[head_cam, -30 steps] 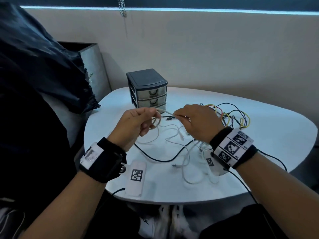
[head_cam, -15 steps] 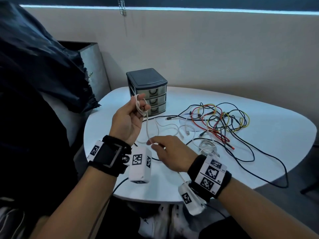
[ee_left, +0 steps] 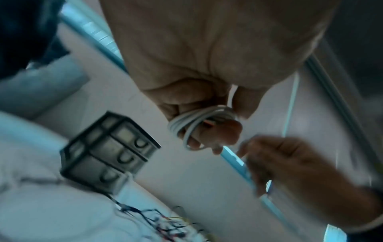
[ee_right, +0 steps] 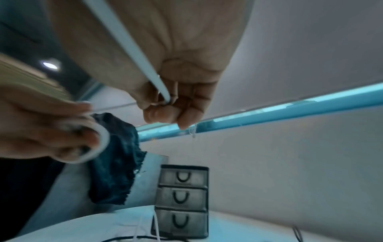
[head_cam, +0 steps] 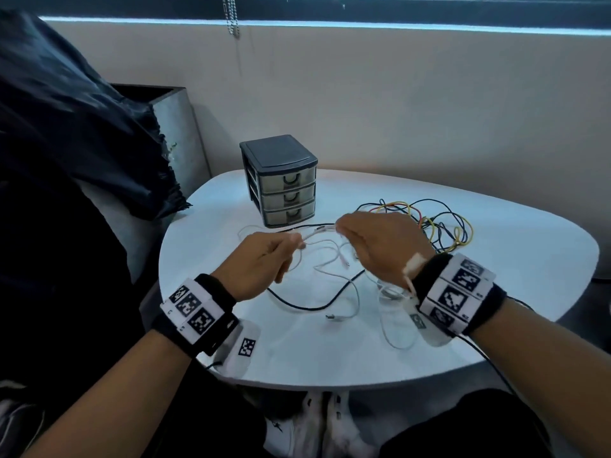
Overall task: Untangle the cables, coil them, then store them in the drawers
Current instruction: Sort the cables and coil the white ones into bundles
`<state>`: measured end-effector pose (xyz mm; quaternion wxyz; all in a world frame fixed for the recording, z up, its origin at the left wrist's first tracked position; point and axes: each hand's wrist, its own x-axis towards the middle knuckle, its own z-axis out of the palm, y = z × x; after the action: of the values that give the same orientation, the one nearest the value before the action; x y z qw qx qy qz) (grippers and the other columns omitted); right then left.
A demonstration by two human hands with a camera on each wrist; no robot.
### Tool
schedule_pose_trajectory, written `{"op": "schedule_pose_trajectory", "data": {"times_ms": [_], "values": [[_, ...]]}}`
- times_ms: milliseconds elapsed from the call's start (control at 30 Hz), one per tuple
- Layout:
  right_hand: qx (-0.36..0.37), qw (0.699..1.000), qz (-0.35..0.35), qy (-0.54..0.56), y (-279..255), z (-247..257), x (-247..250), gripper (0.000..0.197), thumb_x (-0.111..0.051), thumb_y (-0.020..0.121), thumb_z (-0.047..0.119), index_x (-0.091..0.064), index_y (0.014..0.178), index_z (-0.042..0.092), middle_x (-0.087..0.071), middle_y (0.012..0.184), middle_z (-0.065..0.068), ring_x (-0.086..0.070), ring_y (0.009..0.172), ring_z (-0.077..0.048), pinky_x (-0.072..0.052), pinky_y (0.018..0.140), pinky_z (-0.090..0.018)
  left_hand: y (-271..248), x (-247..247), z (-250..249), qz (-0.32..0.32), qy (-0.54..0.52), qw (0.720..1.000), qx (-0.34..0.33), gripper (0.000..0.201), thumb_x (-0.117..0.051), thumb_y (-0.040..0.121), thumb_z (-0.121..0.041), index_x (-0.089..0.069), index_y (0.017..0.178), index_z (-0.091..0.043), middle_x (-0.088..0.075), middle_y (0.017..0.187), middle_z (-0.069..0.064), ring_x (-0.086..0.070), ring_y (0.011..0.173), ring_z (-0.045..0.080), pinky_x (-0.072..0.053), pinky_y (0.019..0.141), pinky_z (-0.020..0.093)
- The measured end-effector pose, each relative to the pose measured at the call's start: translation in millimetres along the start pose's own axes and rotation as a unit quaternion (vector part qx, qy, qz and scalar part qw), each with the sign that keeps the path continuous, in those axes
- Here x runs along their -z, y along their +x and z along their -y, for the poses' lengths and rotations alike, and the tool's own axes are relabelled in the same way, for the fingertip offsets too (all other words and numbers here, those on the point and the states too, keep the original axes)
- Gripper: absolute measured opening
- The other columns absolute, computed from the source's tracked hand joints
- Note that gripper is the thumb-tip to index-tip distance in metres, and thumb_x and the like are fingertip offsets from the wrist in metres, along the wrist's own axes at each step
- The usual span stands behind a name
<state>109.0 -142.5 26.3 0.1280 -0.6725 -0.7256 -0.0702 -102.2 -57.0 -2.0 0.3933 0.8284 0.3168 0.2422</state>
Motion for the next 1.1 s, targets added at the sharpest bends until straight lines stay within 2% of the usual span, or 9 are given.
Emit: {"op": "schedule_pose_trajectory", "data": {"times_ms": [100,200,367,533,633,700,800,933,1100], "values": [[-0.057,0.99,-0.033,0.126,7.1,-23.1,-24.1,0.027,-0.041,0.104,0.031,-0.066,0.102,0.022,-0.068,0.085,0.001,-0.061,0.078,-0.025,-0.048,0.071,-0.036,-2.9,-5.4,-10.5,-0.003,-0.228,0.973,0.019,0.044,-0.051,0.094,-0.034,-0.07,0.091,0.006,-0.049,0.054,-0.007,-0.048,0.061,0.021,-0.04,0.053,0.024],[-0.092,0.965,0.022,0.244,0.6,-13.7,-57.3,0.026,-0.046,0.103,0.027,-0.071,0.106,0.02,-0.069,0.09,0.007,-0.059,0.076,-0.016,-0.046,0.075,-0.03,1.5,-4.0,-23.6,-0.049,-0.41,0.911,0.021,0.041,-0.047,0.094,-0.03,-0.067,0.098,0.006,-0.046,0.056,-0.003,-0.043,0.054,0.015,-0.04,0.052,0.019],[-0.033,0.941,0.121,0.313,-32.9,40.0,-83.4,0.025,-0.046,0.103,0.025,-0.07,0.108,0.02,-0.071,0.098,0.002,-0.056,0.08,-0.01,-0.043,0.077,-0.027,13.1,10.3,-16.3,-0.147,-0.613,0.776,0.007,0.039,-0.032,0.106,-0.022,-0.061,0.107,0.004,-0.05,0.065,-0.001,-0.048,0.072,0.015,-0.048,0.067,0.017],[0.072,0.952,0.114,0.274,-45.7,78.7,-52.7,0.026,-0.038,0.103,0.034,-0.062,0.102,0.024,-0.063,0.076,0.004,-0.055,0.069,-0.022,-0.048,0.071,-0.037,15.6,-0.3,2.6,-0.215,-0.374,0.902,0.021,0.034,-0.038,0.106,-0.014,-0.059,0.083,-0.002,-0.066,0.09,0.006,-0.069,0.075,0.014,-0.05,0.089,0.026],[0.098,0.958,0.062,0.262,-40.4,71.7,-14.6,0.029,-0.037,0.1,0.039,-0.062,0.096,0.026,-0.06,0.072,0.008,-0.054,0.066,-0.019,-0.046,0.069,-0.036,11.2,-2.7,7.5,-0.17,-0.166,0.971,0.009,0.04,-0.038,0.108,-0.018,-0.061,0.083,0.002,-0.068,0.081,0.01,-0.063,0.084,-0.007,-0.045,0.09,0.025],[0.107,0.967,0.021,0.232,-32.7,62.8,10.2,0.028,-0.039,0.099,0.038,-0.063,0.092,0.025,-0.049,0.064,0.013,-0.045,0.059,-0.01,-0.04,0.063,-0.032,6.1,-6.8,7.7,-0.111,-0.083,0.99,-0.003,0.045,-0.037,0.108,-0.027,-0.063,0.075,-0.01,-0.067,0.076,0.008,-0.061,0.083,0.001,-0.043,0.086,0.031],[0.051,0.961,-0.062,0.266,-14.4,39.8,29.2,0.029,-0.043,0.098,0.035,-0.066,0.087,0.022,-0.051,0.061,0.014,-0.048,0.058,-0.003,-0.038,0.06,-0.026,-5.2,-17.6,-6.8,-0.033,-0.134,0.99,-0.004,0.061,-0.03,0.105,-0.046,-0.065,0.064,-0.02,-0.063,0.067,0.015,-0.059,0.072,0.02,-0.043,0.078,0.03],[-0.073,0.908,-0.098,0.402,6.9,20.8,4.6,0.023,-0.053,0.1,0.019,-0.07,0.086,0.016,-0.065,0.072,0.006,-0.06,0.068,-0.01,-0.051,0.07,-0.033,-7.3,-26.9,-31.8,-0.025,-0.378,0.925,-0.001,0.054,-0.035,0.099,-0.043,-0.072,0.093,-0.004,-0.05,0.056,-0.001,-0.043,0.053,0.016,-0.04,0.051,0.021],[-0.178,0.749,-0.04,0.638,2.7,45.9,-19.8,0.026,-0.044,0.104,0.012,-0.069,0.099,0.011,-0.068,0.08,-0.005,-0.064,0.072,-0.015,-0.054,0.065,-0.026,3.0,-28.2,-35.4,-0.103,-0.53,0.84,0.047,0.041,-0.039,0.102,-0.03,-0.064,0.082,-0.004,-0.034,0.054,-0.004,-0.034,0.046,0.008,-0.035,0.055,0.015]]}}
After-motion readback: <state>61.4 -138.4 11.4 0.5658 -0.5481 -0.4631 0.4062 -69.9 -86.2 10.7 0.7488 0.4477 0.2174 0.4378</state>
